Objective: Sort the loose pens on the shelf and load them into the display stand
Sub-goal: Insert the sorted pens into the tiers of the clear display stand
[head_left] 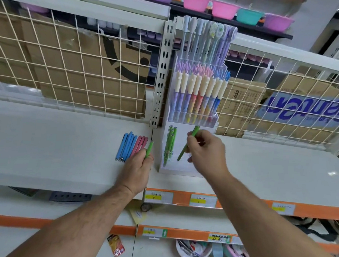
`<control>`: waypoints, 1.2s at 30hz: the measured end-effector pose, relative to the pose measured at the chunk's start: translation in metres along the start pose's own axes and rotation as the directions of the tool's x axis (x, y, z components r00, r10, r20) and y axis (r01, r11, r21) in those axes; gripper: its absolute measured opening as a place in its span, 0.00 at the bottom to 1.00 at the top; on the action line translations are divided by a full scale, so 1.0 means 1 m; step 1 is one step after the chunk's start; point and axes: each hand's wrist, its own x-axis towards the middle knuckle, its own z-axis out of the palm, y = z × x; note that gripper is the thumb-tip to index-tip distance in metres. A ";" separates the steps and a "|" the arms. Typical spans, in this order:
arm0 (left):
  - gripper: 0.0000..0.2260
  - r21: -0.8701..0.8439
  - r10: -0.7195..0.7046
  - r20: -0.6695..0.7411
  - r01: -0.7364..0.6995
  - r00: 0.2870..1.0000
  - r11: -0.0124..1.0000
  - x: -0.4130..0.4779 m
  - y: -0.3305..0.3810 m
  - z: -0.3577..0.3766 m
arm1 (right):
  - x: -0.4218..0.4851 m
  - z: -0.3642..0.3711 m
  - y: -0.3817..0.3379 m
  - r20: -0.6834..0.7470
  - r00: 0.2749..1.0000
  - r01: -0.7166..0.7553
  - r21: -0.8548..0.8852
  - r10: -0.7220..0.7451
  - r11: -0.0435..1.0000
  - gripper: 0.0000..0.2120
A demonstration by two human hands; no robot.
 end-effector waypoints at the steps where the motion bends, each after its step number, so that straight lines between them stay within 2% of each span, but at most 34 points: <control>1: 0.15 0.042 0.013 -0.012 -0.012 1.000 0.999 0.000 0.000 0.000 | 0.004 -0.004 -0.003 -0.009 1.000 0.003 0.018 -0.003 1.000 0.07; 5: 0.18 0.122 0.055 -0.039 -0.050 0.998 0.991 0.001 0.000 0.001 | 0.018 0.000 0.001 -0.003 1.000 0.025 -0.020 -0.025 0.999 0.04; 8: 0.19 0.138 0.042 -0.028 -0.038 0.999 0.990 0.003 -0.002 0.001 | 0.026 0.010 0.009 0.012 0.999 0.045 -0.064 -0.044 0.997 0.07; 14: 0.23 0.155 0.040 -0.023 -0.036 0.999 0.987 0.002 -0.002 0.001 | 0.033 0.020 0.017 0.051 0.998 0.050 -0.126 -0.043 0.991 0.05; 21: 0.21 0.177 0.020 -0.031 -0.014 0.999 0.984 0.003 -0.003 0.001 | 0.038 0.027 0.018 0.060 0.995 0.082 -0.154 -0.073 0.985 0.05; 25: 0.12 0.191 0.022 -0.026 -0.017 0.999 0.981 0.004 -0.005 0.003 | 0.037 0.029 0.018 0.051 0.996 0.079 -0.161 -0.071 0.984 0.05; 29: 0.12 0.199 0.023 -0.032 -0.017 0.999 0.980 0.004 -0.005 0.004 | 0.034 0.029 0.021 0.066 0.994 0.099 -0.200 -0.087 0.975 0.02; 36: 0.11 0.206 0.036 -0.031 -0.029 0.999 0.978 0.004 -0.006 0.003 | 0.033 0.035 0.035 0.085 0.992 0.117 -0.325 -0.095 0.938 0.05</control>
